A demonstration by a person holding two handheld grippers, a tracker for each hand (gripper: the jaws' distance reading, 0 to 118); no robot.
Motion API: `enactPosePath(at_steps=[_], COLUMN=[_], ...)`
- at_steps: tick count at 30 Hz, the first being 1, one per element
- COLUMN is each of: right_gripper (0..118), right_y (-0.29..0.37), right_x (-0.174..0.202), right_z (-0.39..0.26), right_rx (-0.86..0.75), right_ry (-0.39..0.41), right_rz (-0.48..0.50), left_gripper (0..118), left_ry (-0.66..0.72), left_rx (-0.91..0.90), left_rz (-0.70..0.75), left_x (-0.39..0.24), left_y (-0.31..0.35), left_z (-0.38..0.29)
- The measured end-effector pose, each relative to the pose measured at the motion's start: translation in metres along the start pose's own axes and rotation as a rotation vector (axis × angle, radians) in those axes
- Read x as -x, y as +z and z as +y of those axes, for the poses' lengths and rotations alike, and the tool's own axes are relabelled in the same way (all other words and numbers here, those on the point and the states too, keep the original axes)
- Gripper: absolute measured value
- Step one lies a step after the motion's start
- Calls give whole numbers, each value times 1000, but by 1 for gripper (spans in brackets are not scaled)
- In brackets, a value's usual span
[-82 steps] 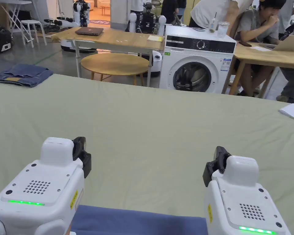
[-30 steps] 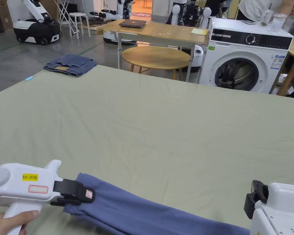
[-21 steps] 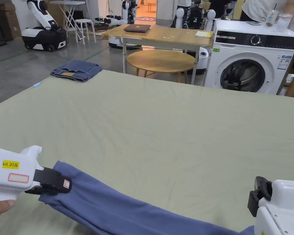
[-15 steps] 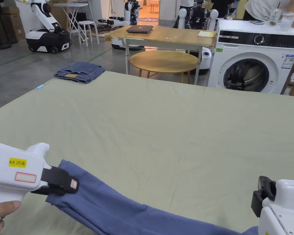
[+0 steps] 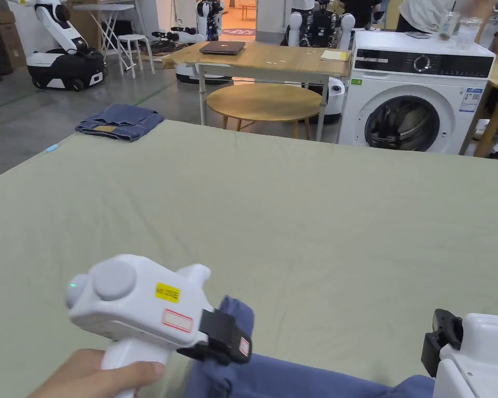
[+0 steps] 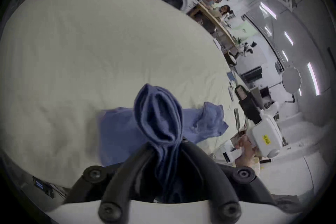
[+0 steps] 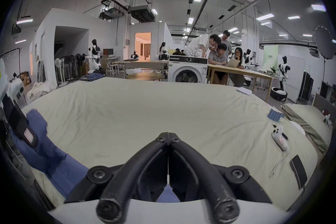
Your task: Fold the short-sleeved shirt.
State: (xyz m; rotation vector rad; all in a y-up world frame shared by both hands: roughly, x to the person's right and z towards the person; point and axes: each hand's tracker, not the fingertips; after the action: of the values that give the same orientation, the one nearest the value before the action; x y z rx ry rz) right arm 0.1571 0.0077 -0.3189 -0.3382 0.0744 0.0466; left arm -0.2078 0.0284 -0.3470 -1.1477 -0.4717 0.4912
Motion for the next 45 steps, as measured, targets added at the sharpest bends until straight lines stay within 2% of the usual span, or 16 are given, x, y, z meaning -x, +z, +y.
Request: enactPosePath(at_steps=[3, 7, 11, 12, 16, 18, 20, 24, 26, 28, 30, 34, 37, 39, 43, 45], right_gripper=[0, 0, 0, 0, 0, 0, 0, 0, 0, 0, 0, 0, 0, 0, 0, 0], right_y=[2, 3, 3, 3, 4, 4, 4, 5, 6, 6, 7, 9, 12, 16, 20, 22], right_x=[-4, -10, -14, -15, -17, -18, -18, -18, -17, -17, -17, -16, -17, -18, -23, -25], right_z=[-4, -9, -13, -14, -16, -16, -15, -14, -13, -13, -12, -9, -7, -6, -6, -5], right_rx=[13, 30, 51, 55, 68, 71, 71, 68, 69, 65, 64, 56, 49, 42, 23, 13], right_ry=[-6, -6, -12, -15, -24, -23, -21, -28, -30, -39, -42, -46, -45, -44, -45, -50], right_rz=[-9, -21, -30, -32, -36, -34, -35, -33, -34, -29, -28, -25, -24, -24, -27, -32], left_gripper=[4, 4, 4, 7, 37, 40, 40, 40, 29, 11, 8, 5, 5, 5, 5, 5], left_ry=[-9, -53, -29, -22, 51, 24, 3, 46, 36, 9, 12, 5, 28, 55, 41, 88], left_rx=[95, 174, 189, 190, 163, 145, 113, 10, -48, -55, -26, 83, 142, 154, 133, 103], left_rz=[-9, 84, 124, 123, 13, 27, 20, -96, -102, -78, -11, 28, -90, -225, -192, -264], left_x=[-9, -17, -15, -12, -10, -17, -20, -18, -16, -13, -7, 1, 3, 2, 1, 9], left_y=[-44, -91, -116, -117, -105, -89, -69, -26, -14, -13, -27, -69, -99, -114, -136, -144], left_z=[-1, -6, -10, -10, -10, -10, -8, -2, -2, -2, -4, -15, -28, -36, -45, -46])
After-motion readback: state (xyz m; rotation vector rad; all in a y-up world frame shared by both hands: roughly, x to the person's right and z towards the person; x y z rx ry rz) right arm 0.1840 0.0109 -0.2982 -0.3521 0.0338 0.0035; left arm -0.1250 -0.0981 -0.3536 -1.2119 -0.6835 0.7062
